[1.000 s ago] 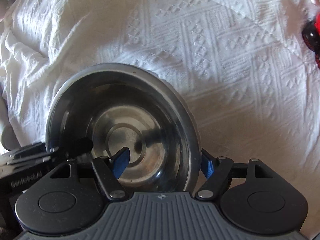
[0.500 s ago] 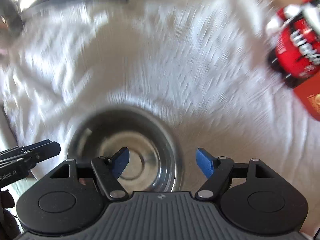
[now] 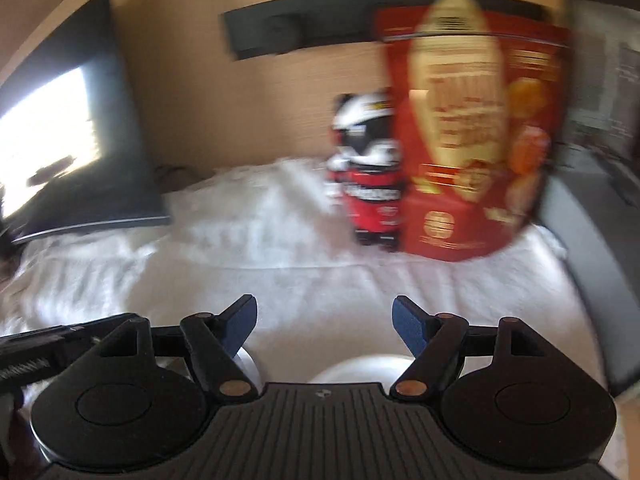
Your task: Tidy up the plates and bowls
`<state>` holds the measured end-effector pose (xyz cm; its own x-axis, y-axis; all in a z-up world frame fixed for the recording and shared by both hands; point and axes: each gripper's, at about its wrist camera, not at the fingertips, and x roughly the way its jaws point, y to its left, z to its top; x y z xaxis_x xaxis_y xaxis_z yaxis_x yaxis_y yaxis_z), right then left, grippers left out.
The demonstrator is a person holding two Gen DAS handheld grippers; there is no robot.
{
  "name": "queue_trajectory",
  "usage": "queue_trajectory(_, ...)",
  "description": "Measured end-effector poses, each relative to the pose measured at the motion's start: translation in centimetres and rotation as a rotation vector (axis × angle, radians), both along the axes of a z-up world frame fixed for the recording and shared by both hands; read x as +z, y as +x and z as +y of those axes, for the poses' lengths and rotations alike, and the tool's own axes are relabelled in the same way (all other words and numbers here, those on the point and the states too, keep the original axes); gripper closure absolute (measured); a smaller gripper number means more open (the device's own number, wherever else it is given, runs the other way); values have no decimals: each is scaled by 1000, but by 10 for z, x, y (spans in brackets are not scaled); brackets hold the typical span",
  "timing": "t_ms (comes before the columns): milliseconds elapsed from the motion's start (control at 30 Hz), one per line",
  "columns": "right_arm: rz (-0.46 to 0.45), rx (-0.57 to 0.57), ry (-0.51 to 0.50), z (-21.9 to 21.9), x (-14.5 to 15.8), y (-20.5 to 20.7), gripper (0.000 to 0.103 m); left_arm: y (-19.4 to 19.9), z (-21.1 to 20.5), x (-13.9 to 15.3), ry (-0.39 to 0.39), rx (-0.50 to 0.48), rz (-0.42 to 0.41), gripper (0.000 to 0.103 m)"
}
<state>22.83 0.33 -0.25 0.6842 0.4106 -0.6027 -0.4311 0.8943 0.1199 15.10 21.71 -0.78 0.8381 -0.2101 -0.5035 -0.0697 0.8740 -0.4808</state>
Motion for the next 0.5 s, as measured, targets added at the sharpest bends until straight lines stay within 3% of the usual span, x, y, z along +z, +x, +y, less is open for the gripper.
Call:
queue_trajectory(133, -8, -57, -33, -30, -6, 1, 28, 23, -25, -3, -2, -86, 33, 88)
queue_trajectory(300, 29, -54, -42, -58, -19, 13, 28, 40, -49, 1, 56, -133, 61, 86)
queue_trajectory(500, 119, -32, -28, -79, -49, 20, 28, 51, -69, -10, 81, -118, 199, 86)
